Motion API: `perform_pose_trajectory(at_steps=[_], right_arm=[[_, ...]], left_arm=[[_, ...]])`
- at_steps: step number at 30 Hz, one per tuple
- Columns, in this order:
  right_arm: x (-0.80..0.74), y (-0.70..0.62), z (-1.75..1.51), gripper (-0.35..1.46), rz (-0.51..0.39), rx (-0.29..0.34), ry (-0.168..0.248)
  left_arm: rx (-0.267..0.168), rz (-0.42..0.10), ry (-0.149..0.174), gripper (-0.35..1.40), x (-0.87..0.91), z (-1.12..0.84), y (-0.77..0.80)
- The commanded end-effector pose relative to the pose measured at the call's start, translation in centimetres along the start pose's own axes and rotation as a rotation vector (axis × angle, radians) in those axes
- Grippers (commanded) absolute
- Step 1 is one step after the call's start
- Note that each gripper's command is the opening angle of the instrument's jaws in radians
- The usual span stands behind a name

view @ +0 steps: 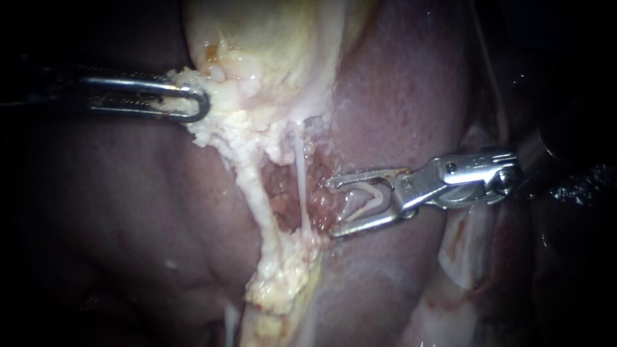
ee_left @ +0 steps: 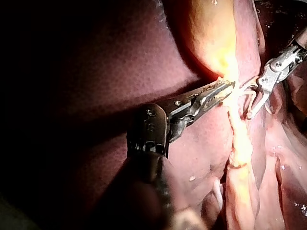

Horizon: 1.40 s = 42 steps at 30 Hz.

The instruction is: Clipping first clip left tube

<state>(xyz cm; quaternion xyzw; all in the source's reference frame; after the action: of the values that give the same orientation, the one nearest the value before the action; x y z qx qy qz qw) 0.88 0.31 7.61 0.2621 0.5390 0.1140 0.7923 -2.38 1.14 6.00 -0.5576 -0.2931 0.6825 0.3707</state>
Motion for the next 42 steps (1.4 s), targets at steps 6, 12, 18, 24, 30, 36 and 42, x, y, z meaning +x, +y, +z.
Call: perform_pose_trajectory(at_steps=[6, 12, 18, 24, 30, 36, 42], right_arm=[[0.16, -0.20, -0.20, 0.50, 0.006, 0.018, 0.005], [0.43, -0.46, -0.24, 0.49, 0.013, 0.034, 0.014], [0.62, -0.63, -0.04, 0.49, 0.014, 0.037, 0.020], [0.70, -0.67, 0.19, 0.49, 0.019, 0.047, 0.022], [0.72, -0.71, 0.22, 0.49, 0.020, 0.067, 0.026], [0.75, -0.74, 0.27, 0.48, 0.026, 0.096, 0.029], [0.76, -0.75, 0.37, 0.48, 0.027, 0.131, 0.024]], left_arm=[[-0.003, 0.000, -0.001, -0.35, -0.01, -0.02, -0.04], [-0.004, 0.000, -0.001, -0.35, -0.01, -0.02, -0.06], [-0.004, 0.000, -0.001, -0.35, -0.01, -0.02, -0.06], [-0.004, 0.000, -0.001, -0.35, -0.01, -0.02, -0.06], [-0.004, 0.000, -0.001, -0.35, -0.01, -0.02, -0.07], [-0.004, 0.000, -0.001, -0.35, -0.01, -0.03, -0.08], [-0.004, 0.001, -0.001, -0.35, -0.01, -0.03, -0.09]])
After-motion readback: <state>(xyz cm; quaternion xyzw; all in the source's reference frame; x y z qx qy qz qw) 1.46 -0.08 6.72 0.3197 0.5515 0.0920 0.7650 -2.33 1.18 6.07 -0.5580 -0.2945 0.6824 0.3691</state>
